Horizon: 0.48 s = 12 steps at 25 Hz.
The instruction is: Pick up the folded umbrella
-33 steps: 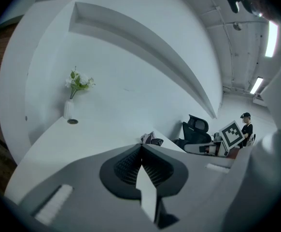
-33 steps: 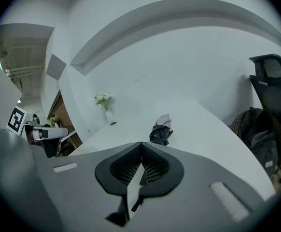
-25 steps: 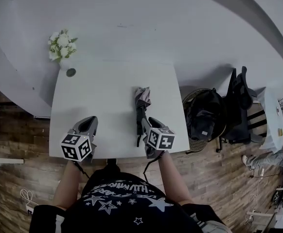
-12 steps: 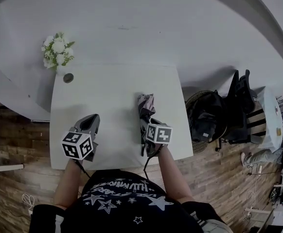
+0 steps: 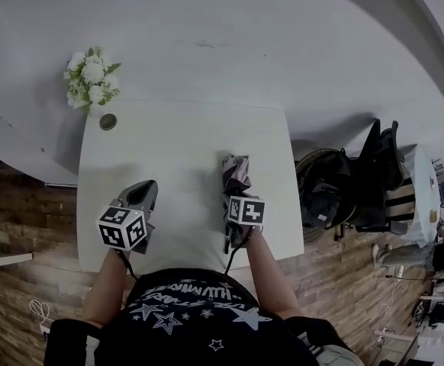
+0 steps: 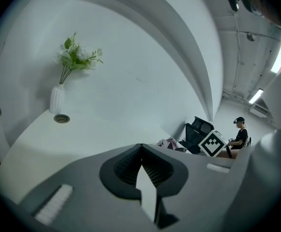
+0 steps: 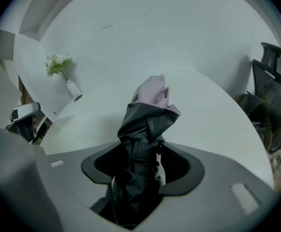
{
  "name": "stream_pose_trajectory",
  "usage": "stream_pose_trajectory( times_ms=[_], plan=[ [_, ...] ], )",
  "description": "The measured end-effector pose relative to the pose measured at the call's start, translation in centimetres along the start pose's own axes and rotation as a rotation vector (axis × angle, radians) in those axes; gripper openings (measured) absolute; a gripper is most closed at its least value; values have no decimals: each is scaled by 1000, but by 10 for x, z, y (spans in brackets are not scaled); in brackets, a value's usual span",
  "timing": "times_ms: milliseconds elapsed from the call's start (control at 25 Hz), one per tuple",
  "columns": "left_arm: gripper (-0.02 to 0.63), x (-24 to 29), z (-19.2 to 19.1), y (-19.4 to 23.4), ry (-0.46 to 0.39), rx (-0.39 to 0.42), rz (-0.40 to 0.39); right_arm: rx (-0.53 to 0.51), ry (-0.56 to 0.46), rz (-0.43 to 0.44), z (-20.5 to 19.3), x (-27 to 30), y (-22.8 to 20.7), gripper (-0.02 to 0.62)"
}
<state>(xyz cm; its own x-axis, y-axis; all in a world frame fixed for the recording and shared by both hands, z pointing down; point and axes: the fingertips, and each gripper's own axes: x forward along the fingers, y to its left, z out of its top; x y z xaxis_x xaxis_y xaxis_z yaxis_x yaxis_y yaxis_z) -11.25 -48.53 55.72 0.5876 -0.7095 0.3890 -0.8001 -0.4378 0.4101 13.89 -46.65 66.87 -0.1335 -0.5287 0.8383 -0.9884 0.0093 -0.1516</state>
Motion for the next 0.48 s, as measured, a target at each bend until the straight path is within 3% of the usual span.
stream_pose_trajectory(
  times_ms=[480],
  plan=[
    [3, 3, -9, 3, 23, -21, 6, -64, 41, -40, -8, 9, 1, 258]
  ],
)
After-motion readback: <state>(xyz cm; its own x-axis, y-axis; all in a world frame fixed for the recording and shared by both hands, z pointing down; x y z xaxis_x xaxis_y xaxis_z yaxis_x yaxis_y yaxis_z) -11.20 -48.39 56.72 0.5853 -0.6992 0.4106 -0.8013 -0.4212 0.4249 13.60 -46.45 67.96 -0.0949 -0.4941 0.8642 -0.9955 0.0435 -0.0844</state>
